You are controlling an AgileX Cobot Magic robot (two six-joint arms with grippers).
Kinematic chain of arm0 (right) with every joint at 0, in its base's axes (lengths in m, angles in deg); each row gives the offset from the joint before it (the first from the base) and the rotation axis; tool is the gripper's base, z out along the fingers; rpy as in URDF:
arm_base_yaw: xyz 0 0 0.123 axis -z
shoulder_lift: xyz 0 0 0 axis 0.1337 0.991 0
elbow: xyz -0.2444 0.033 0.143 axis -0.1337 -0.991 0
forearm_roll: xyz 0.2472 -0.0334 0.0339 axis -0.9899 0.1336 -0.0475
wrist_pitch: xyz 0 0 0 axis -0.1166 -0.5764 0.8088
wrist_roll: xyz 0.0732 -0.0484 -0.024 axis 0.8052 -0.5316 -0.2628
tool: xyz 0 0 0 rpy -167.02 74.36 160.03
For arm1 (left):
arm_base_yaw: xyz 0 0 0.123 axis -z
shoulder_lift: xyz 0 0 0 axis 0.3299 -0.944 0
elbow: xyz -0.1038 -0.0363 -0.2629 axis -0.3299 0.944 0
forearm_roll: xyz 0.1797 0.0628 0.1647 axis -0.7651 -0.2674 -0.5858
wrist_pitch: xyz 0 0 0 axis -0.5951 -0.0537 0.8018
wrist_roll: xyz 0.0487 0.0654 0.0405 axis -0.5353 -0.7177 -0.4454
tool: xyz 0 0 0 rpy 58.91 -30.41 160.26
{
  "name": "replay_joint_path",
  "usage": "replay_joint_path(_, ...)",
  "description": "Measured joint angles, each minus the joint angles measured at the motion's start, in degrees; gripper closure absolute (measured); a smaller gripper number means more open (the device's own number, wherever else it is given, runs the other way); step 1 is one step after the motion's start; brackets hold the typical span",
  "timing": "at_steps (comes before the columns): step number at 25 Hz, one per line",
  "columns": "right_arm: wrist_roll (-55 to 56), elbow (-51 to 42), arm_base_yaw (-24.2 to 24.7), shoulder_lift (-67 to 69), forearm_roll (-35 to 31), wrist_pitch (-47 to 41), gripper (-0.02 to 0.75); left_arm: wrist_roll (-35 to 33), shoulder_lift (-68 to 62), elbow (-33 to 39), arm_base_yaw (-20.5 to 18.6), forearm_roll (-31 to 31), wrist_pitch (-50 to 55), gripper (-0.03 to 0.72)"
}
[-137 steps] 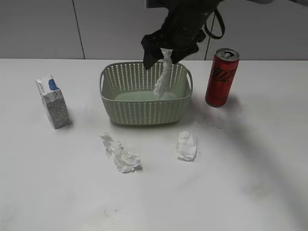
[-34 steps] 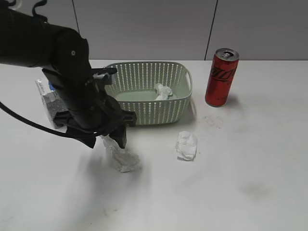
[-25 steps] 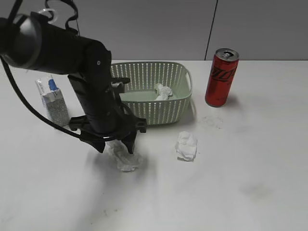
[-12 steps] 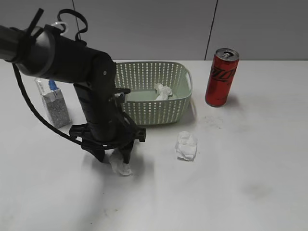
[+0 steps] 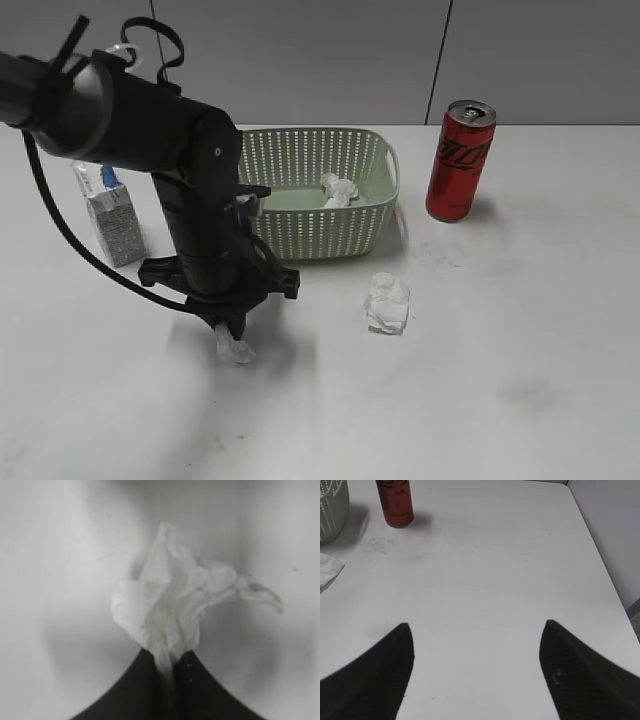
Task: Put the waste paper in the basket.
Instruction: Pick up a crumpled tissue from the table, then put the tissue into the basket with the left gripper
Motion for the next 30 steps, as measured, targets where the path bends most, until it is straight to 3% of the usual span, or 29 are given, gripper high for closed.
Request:
replay_joint_path(13, 0.00, 0.00, 0.00, 0.00, 0.00, 0.02, 0.146, -2.02, 16.92, 0.06, 0.00, -9.53, -3.75, 0.657)
replay_joint_path(20, 0.00, 0.00, 0.00, 0.00, 0.00, 0.07, 0.146, -2.70, 18.35, 0.11, 0.00, -11.46, -24.14, 0.657)
replay_joint_path(25, 0.00, 0.00, 0.00, 0.00, 0.00, 0.07, 0.146, -2.81, 16.50, 0.11, 0.00, -18.41, -42.62, 0.657)
replay_joint_path(30, 0.00, 0.00, 0.00, 0.00, 0.00, 0.07, 0.146, -2.86, 12.21, 0.11, 0.00, -21.45, -49.49, 0.653)
